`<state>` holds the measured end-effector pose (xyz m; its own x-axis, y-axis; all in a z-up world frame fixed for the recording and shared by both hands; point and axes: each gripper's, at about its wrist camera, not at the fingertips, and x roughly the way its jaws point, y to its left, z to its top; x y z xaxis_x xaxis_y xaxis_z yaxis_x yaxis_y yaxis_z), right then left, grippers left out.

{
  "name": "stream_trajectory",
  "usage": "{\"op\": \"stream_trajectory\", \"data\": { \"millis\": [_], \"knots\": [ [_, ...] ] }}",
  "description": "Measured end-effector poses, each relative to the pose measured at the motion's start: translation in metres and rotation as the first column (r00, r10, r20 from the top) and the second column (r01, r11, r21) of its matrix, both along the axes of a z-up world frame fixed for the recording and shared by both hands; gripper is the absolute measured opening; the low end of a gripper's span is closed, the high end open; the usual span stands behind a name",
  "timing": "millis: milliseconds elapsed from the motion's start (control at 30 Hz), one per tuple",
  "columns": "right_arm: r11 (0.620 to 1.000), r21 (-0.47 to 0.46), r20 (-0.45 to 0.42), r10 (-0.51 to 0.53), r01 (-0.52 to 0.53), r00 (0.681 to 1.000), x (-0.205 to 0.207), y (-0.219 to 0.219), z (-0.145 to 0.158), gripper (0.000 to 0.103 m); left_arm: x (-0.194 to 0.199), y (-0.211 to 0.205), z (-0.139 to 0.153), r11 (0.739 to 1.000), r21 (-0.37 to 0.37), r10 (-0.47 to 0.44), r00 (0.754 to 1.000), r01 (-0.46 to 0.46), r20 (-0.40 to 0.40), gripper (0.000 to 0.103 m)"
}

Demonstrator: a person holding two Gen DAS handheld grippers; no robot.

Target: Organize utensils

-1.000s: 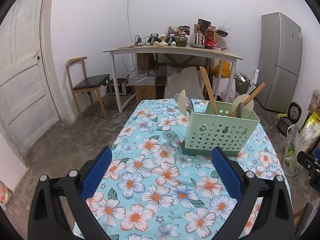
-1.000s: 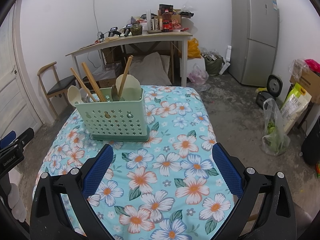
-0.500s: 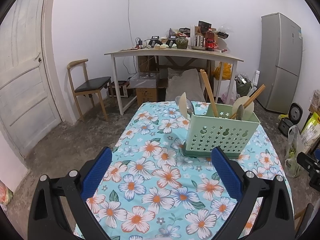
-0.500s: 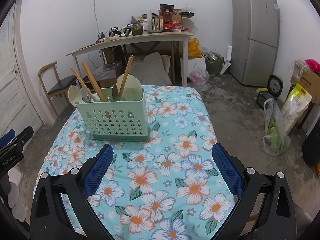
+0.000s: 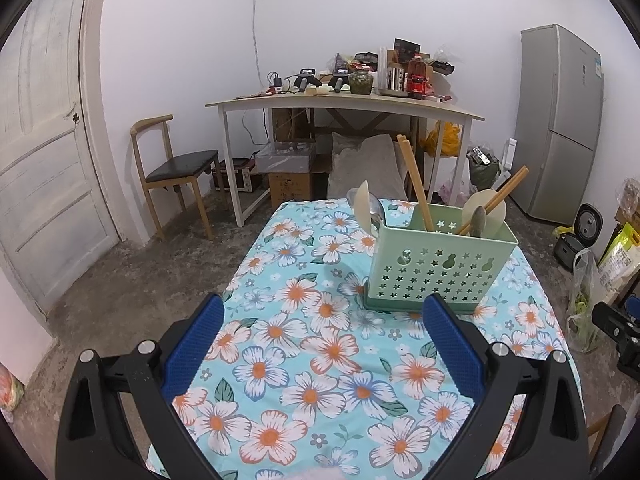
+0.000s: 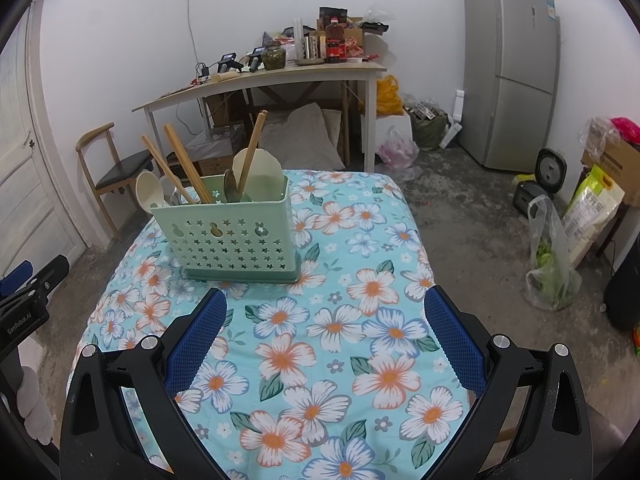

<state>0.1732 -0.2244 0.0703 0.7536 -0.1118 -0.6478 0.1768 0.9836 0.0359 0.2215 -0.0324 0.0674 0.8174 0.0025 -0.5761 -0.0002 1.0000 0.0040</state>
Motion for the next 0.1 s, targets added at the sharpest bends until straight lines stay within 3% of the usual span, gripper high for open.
{"op": "stream_trajectory", "data": {
  "millis": [100],
  "knots": [
    [1.0,0.002,-0.003,0.0,0.0,1.0,0.0002,0.0004,0.0,0.095,-0.0005,-0.003,-0.0016,1.0,0.0,0.001,1.0,-0.001,-0.004,0.097]
  ]
}}
